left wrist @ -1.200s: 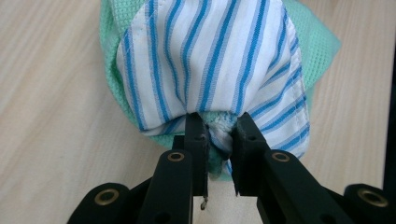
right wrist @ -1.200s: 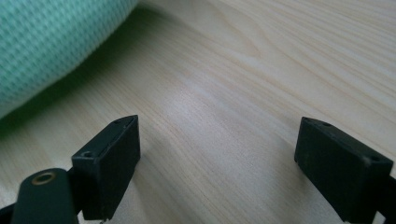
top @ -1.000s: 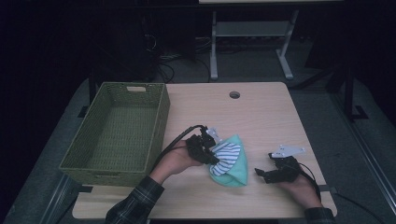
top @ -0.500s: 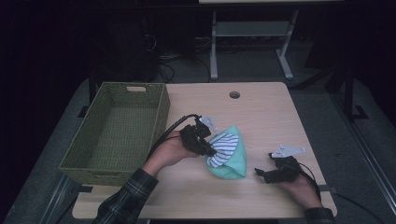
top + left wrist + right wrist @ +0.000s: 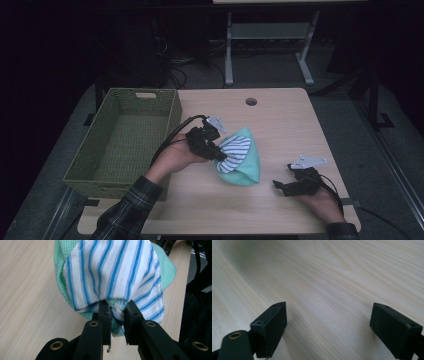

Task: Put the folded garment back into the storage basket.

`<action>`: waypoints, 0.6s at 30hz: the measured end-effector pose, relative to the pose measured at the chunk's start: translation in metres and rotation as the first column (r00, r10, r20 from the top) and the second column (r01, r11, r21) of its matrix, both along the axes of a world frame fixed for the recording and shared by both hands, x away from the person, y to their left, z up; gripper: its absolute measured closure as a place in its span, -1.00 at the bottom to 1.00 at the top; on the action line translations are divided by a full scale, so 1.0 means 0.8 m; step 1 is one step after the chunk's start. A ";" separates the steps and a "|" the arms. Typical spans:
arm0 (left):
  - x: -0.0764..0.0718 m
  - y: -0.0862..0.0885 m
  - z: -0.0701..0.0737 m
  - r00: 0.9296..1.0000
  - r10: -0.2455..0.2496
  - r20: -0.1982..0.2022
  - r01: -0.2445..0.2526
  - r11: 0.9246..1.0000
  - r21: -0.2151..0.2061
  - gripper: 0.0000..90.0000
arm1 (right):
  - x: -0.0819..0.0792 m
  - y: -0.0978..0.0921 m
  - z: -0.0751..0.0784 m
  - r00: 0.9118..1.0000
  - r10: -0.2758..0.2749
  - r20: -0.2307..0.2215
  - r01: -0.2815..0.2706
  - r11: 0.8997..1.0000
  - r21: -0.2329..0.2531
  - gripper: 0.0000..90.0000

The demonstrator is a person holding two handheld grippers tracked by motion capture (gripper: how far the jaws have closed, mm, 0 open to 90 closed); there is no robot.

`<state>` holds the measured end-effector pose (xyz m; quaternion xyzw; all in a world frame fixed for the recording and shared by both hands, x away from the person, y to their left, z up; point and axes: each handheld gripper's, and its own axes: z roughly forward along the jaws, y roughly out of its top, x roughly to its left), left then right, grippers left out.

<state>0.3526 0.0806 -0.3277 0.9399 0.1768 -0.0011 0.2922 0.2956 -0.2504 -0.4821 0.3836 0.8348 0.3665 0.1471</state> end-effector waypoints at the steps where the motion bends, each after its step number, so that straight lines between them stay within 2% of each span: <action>1: 0.001 0.004 0.004 1.000 0.002 0.007 -0.002 1.000 0.003 0.73 | 0.000 0.000 0.000 1.000 0.000 0.000 0.000 1.000 0.000 -0.69; 4: 0.002 0.009 0.007 1.000 0.004 0.009 -0.004 1.000 0.004 0.73 | 0.000 0.000 0.000 1.000 0.000 0.000 0.000 1.000 0.000 -0.69; 8: 0.003 0.020 0.013 0.999 0.031 0.012 -0.031 1.000 -0.006 0.73 | 0.000 0.000 0.000 1.000 0.000 0.000 0.000 1.000 0.000 -0.69; 10: 0.005 0.023 0.015 1.000 0.025 0.016 -0.025 1.000 0.000 0.73 | 0.000 0.000 0.000 1.000 0.000 0.000 0.000 1.000 -0.001 -0.69; 18: 0.007 0.043 0.027 0.998 0.059 0.025 -0.059 0.998 -0.002 0.73 | 0.002 0.001 -0.001 1.000 -0.020 -0.014 0.020 1.000 -0.007 -0.85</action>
